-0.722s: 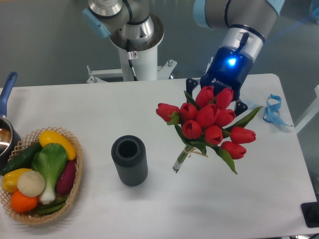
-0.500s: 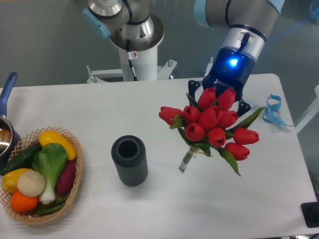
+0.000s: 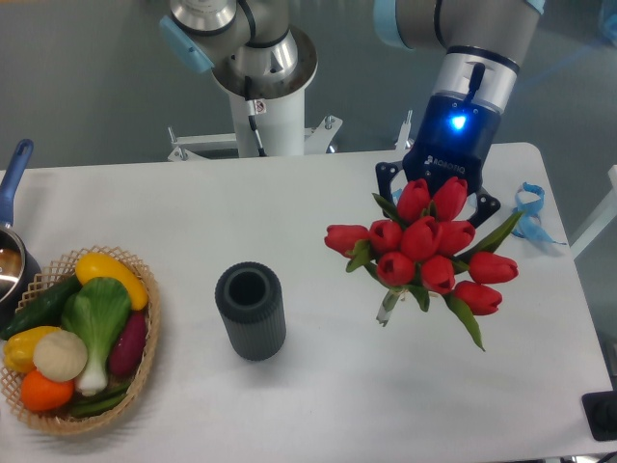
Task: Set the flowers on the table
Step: 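Carry the red tulip bouquet in the gripper away from the grey cup, then lower the held tulips toward the table surface, then open the gripper to release the tulips onto the table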
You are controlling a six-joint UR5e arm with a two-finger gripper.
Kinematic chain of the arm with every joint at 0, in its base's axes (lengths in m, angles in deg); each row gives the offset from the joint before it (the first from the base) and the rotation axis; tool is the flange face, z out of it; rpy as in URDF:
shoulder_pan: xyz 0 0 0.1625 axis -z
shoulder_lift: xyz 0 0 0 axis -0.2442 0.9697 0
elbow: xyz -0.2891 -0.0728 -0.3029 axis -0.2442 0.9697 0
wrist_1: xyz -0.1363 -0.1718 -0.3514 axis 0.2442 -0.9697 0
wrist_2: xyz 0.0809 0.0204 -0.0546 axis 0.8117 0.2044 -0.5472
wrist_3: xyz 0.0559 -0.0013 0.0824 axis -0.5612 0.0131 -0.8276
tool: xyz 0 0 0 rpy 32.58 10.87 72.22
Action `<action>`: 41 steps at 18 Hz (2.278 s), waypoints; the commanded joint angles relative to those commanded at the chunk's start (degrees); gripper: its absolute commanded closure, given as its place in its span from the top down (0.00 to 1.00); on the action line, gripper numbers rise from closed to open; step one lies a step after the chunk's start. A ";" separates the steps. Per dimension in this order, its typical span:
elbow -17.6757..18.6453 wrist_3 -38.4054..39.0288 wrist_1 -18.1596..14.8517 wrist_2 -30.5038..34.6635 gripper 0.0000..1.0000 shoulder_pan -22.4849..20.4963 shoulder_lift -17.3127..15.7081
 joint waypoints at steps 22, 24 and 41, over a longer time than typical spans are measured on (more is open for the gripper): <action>3.43 -20.57 -0.44 40.35 0.32 7.91 12.56; 2.90 -20.48 -0.44 40.44 0.32 8.35 14.75; -2.46 -18.37 0.00 41.24 1.00 11.52 18.03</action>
